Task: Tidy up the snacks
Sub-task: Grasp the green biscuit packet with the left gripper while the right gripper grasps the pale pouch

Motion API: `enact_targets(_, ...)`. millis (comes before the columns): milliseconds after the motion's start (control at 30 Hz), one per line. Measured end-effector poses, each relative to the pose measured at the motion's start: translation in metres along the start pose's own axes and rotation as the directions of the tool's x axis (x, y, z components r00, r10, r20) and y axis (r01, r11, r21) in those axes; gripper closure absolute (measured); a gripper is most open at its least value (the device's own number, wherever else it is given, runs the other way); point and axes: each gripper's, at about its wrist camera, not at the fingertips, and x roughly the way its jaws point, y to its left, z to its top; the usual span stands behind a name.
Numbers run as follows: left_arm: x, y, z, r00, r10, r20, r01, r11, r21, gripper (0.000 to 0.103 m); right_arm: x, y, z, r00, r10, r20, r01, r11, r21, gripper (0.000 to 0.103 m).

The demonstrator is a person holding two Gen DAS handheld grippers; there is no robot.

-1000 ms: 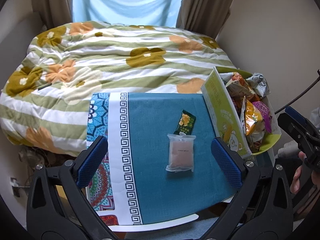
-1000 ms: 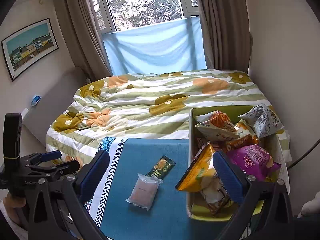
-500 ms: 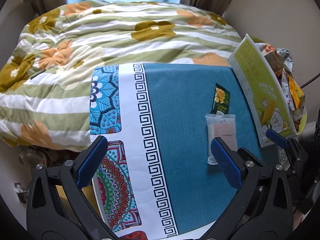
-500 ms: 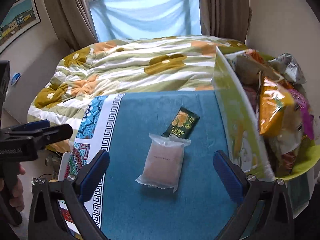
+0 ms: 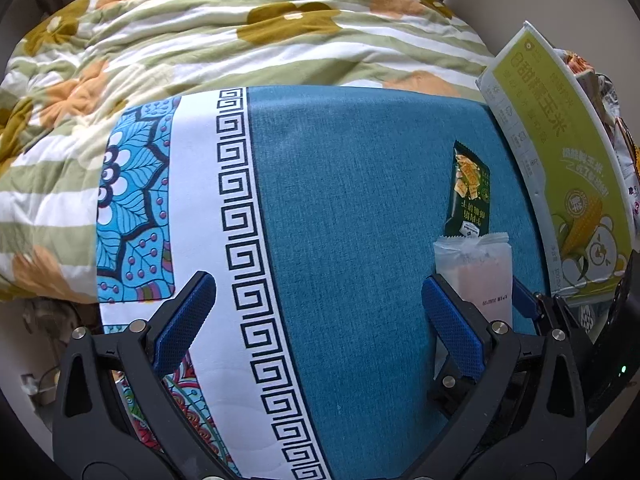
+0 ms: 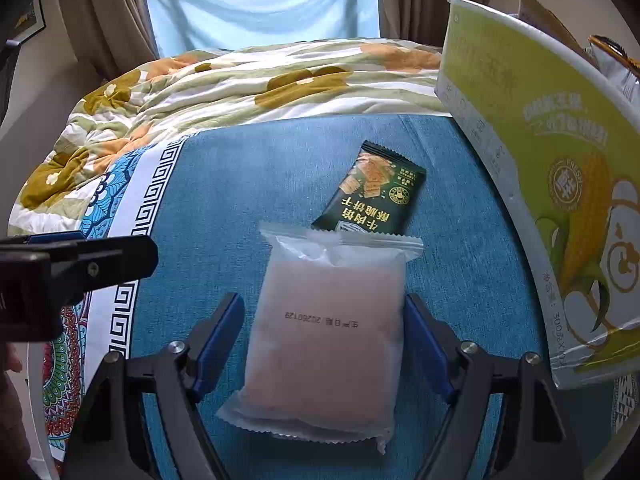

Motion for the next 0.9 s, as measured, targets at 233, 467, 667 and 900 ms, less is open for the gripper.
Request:
enact_targets(233, 0.015, -0.029, 0.022, 0.999, -0.041, -0.017, 0.042, 0.998, 0.049, 0.001, -0.008, -0.004, -0.007, 0.999, -0.018, 0.029, 0.018, 1.0, 0.001, 0.042)
enact_targets(467, 0.036, -0.073, 0.041, 0.996, -0.076, -0.04, 0.082, 0.985, 0.15, 0.001, -0.014, -0.024, -0.012, 0.999, -0.048, -0.003, 0.048, 0.998, 0.041, 0.042)
enact_targets(667, 0.056, -0.112, 0.052, 0.996, -0.066, -0.059, 0.079, 0.962, 0.261, 0.001, -0.019, -0.036, -0.015, 0.997, -0.082, -0.016, 0.082, 0.996, 0.042, 0.042)
enact_targets(900, 0.072, -0.135, 0.056, 0.998, -0.005, -0.068, 0.028, 0.939, 0.343, 0.021, -0.023, -0.038, -0.015, 0.996, -0.085, -0.016, 0.085, 0.995, 0.042, 0.042)
